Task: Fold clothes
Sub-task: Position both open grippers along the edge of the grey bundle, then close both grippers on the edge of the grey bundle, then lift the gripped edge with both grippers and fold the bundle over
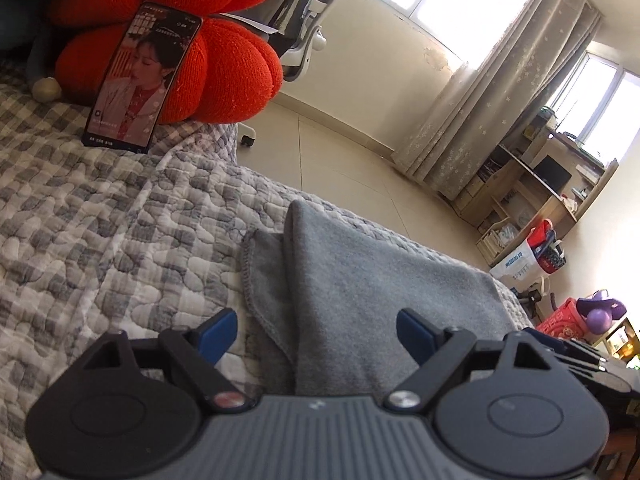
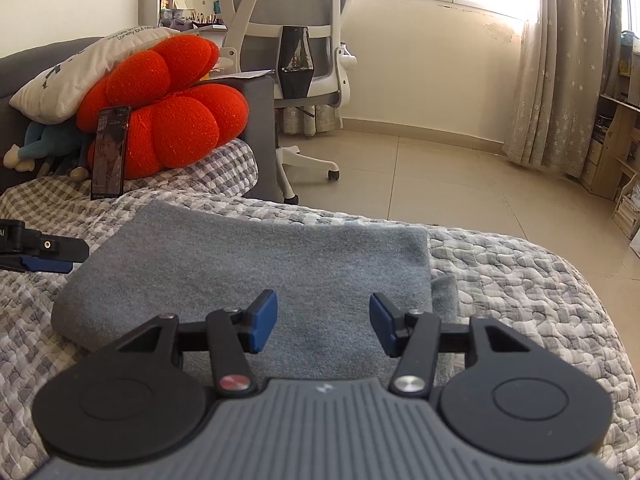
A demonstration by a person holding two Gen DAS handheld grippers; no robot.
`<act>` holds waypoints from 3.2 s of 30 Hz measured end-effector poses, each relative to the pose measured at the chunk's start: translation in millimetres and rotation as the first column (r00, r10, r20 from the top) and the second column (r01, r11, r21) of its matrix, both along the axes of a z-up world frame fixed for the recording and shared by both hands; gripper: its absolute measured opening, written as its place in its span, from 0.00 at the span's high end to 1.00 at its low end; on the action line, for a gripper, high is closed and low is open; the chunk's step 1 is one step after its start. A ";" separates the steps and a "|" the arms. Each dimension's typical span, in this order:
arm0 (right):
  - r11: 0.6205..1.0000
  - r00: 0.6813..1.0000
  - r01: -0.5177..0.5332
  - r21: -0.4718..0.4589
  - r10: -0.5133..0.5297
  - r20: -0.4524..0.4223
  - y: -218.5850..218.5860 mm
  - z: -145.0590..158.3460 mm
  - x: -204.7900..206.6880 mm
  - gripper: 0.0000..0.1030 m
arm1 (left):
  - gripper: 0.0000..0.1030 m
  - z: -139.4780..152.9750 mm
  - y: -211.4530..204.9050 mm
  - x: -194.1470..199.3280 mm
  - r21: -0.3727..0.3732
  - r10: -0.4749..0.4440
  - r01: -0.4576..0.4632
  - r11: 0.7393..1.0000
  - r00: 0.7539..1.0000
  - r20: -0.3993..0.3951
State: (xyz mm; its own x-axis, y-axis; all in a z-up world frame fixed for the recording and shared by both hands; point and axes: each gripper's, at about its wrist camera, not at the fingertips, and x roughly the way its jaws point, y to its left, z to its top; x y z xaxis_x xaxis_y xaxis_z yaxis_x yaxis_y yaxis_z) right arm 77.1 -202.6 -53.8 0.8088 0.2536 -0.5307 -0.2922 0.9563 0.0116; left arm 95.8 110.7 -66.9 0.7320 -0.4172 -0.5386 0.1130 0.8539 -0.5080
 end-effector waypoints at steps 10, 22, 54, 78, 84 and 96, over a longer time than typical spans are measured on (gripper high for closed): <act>0.999 0.999 -0.035 0.033 0.035 -0.001 25.6 4.0 4.6 0.47 | 0.22 -14.8 9.2 16.1 -0.155 -0.018 -0.006 0.988 0.988 -0.151; 0.996 0.998 -0.049 0.076 0.051 -0.023 44.8 -3.5 12.0 0.47 | 0.37 -30.4 7.8 17.3 -0.222 0.001 -0.047 0.974 0.979 -0.204; 0.974 0.990 -0.088 0.210 0.110 -0.094 52.2 -30.6 15.7 0.83 | 0.78 -37.8 -5.5 14.3 -0.207 0.047 -0.083 0.975 0.983 -0.175; 0.709 0.967 0.077 0.701 0.118 -0.225 -24.9 -33.5 27.8 0.75 | 0.82 48.4 -100.5 22.3 -0.014 -0.083 0.082 0.997 0.995 -0.049; 0.527 0.966 0.173 0.832 0.074 -0.247 -72.4 -38.3 24.4 0.71 | 0.82 50.0 -147.6 27.9 0.057 -0.158 0.161 0.985 0.986 -0.051; 0.344 0.960 0.230 0.910 0.073 -0.270 -111.6 -52.6 21.2 0.65 | 0.76 27.6 -201.2 31.6 0.165 -0.243 0.252 0.953 0.967 -0.078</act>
